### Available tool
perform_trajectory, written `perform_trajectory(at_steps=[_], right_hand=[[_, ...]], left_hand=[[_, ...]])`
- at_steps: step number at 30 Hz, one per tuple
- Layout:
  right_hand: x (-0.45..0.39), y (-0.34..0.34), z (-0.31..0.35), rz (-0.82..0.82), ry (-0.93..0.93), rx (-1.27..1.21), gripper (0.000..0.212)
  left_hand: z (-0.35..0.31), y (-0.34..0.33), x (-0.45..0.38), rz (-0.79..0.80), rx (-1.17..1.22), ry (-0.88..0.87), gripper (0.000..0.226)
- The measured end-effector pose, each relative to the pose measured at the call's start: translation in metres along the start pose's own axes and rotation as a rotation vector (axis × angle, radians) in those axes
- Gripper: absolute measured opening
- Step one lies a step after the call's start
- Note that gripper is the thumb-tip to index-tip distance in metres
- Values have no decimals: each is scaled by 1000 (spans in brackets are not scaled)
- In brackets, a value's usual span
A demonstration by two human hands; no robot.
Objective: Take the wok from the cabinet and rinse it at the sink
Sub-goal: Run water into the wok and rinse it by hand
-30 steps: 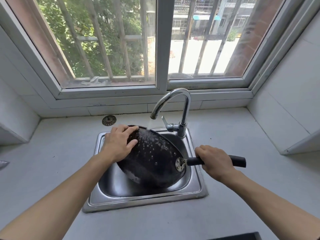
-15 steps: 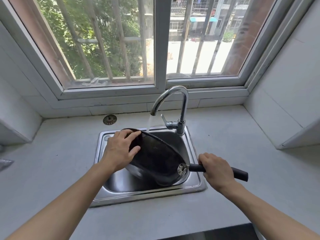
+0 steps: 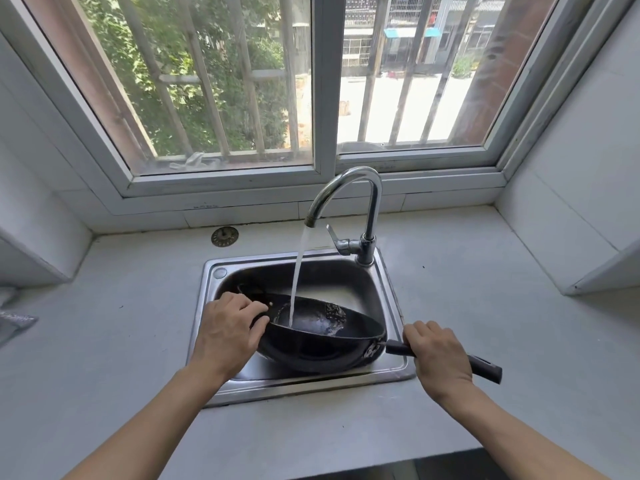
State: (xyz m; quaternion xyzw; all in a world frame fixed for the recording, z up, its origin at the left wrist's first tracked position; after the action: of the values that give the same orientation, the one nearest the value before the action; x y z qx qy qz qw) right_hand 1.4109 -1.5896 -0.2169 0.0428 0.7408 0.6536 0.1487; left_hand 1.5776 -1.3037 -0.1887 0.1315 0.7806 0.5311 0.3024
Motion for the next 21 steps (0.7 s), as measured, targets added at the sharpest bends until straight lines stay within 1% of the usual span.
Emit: perform_trajectory(at_steps=[4, 7, 12, 15, 18, 21], right_hand=[[-2, -3, 0, -11, 7, 9, 51], [-5, -2, 2, -27, 27, -5, 56], [-9, 1, 7, -18, 99, -14, 59], [-12, 0, 8, 8, 121, -14, 61], [-15, -7, 7, 104, 115, -51, 53], [-17, -16, 3, 124, 106, -126, 51]], left_hand=[[1, -4, 2, 0, 19, 35, 20], [-7, -7, -6, 15, 62, 23, 12], [-41, -18, -19, 125, 87, -78, 21], [-59, -25, -22, 164, 138, -87, 26], [-63, -35, -18, 225, 138, -78, 26], [-62, -43, -6, 323, 115, -87, 22]])
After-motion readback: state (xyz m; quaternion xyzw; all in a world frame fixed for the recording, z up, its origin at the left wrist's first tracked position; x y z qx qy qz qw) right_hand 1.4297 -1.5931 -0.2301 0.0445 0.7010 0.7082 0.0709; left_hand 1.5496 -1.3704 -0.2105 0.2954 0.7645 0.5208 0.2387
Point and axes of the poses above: each hand's wrist, its own x-axis away from the middle knuckle, its own y-axis out of the back of the hand, z = x × y, the point moved 4 cm from there along -x, towards the middle knuckle, and after that the axes turned 6 degrees about -z, right-handed, at the moved point
